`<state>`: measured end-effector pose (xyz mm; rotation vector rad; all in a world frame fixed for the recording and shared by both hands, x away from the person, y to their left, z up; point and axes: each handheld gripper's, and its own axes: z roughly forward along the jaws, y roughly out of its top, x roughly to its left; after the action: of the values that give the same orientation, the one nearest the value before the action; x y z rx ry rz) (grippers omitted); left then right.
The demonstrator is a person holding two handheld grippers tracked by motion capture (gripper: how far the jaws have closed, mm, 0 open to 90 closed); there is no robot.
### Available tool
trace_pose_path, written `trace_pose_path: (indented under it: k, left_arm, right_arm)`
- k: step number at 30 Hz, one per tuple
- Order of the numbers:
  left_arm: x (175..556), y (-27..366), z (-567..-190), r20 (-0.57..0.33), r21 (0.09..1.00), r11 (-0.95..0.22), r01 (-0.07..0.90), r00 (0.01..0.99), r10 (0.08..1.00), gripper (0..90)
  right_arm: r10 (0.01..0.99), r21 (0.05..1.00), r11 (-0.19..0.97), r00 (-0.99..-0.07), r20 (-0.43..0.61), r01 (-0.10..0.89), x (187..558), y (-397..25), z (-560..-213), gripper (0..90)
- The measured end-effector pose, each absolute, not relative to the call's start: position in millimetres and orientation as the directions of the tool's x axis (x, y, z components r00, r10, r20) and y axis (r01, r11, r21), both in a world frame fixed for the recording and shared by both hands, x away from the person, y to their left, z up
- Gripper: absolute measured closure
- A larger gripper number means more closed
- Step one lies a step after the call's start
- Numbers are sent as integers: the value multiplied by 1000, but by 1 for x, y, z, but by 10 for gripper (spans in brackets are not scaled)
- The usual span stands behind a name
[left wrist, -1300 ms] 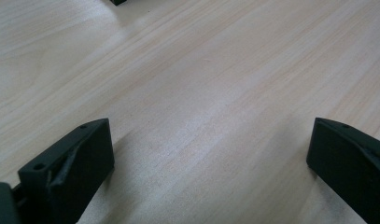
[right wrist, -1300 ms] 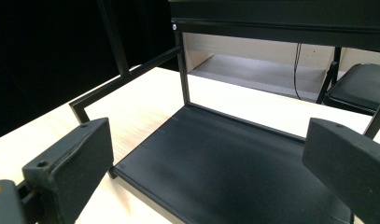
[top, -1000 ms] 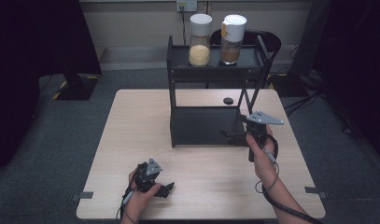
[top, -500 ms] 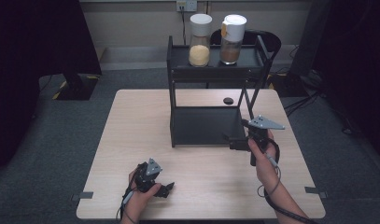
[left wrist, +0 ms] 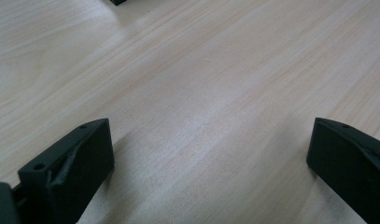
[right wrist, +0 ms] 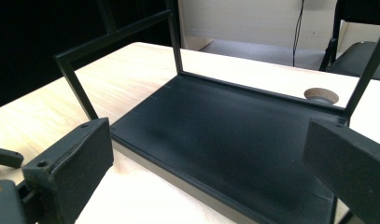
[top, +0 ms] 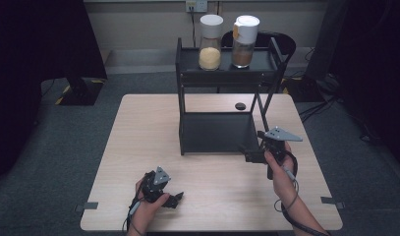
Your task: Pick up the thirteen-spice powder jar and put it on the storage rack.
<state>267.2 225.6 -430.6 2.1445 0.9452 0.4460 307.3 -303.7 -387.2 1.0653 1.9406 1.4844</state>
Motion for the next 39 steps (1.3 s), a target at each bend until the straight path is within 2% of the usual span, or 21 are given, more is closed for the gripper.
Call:
trace_pose_path:
  k: [39]
  left_arm:
    - [267,226,-430,20,744,-459,486,669,743,0]
  right_arm:
    - [828,919,165,-556,68,359,294,-333,-416,12]
